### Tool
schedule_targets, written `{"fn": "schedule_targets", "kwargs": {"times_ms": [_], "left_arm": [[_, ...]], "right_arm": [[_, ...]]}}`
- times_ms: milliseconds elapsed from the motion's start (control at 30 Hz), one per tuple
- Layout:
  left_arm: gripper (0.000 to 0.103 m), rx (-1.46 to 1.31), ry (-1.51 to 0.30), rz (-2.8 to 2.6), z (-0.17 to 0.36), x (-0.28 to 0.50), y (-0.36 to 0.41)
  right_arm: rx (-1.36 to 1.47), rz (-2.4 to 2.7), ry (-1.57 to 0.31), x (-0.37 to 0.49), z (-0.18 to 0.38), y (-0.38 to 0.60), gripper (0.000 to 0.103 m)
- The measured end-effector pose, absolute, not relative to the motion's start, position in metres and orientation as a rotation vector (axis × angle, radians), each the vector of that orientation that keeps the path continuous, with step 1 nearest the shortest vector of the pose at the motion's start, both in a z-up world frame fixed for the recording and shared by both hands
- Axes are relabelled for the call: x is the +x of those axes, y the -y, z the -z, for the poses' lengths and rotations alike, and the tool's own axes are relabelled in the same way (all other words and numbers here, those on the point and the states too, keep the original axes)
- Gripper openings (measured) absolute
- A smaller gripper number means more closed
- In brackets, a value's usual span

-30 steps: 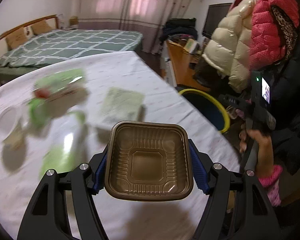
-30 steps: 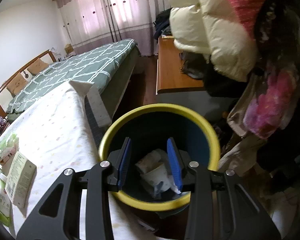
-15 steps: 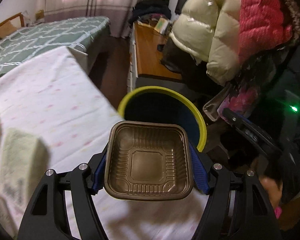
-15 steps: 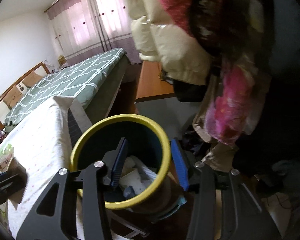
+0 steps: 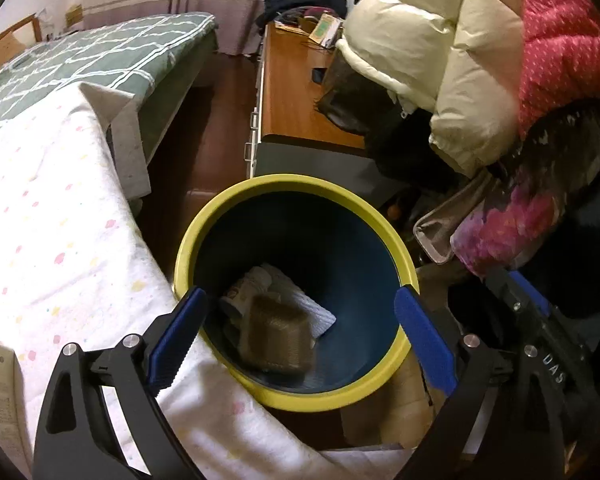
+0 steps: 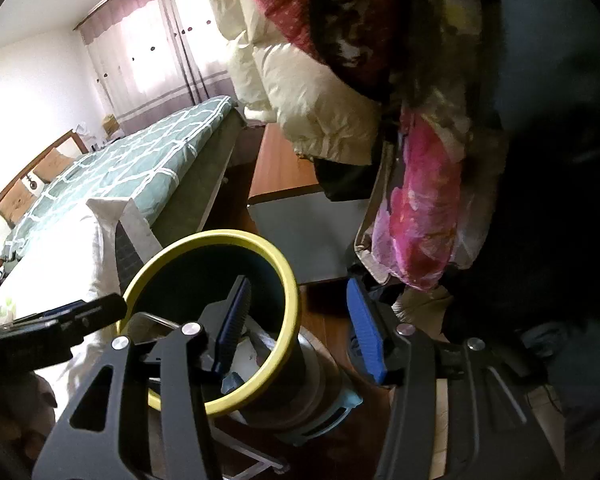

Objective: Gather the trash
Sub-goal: 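Open the left tool over the bin to drop the brown tray, then move the right tool back over the table to the green plastic bag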

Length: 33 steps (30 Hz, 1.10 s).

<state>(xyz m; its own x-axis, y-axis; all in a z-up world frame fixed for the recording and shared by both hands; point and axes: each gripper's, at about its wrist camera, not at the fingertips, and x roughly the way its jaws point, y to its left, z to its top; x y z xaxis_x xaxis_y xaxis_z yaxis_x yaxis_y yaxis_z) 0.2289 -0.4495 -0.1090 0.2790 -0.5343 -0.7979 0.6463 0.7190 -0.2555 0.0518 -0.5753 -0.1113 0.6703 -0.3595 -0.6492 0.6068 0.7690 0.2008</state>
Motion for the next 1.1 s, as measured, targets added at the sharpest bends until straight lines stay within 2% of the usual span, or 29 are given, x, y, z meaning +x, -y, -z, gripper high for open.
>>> {"fn": "schedule_targets", "kwargs": {"times_ms": [300, 600, 1100], "left_arm": [[0.096, 0.039, -0.923, 0.751, 0.067, 0.201, 0.38], [0.098, -0.079, -0.804, 0.594, 0.04, 0.175, 0.269], [0.098, -0.259, -0.702, 0.275, 0.044, 0.163, 0.09]], "right_arm": [[0.412, 0.525, -0.642, 0.062, 0.113, 0.559, 0.049], [0.353, 0.456, -0.662, 0.083, 0.109, 0.515, 0.05], [0.216, 0.304, -0.702, 0.128, 0.099, 0.412, 0.052]]}}
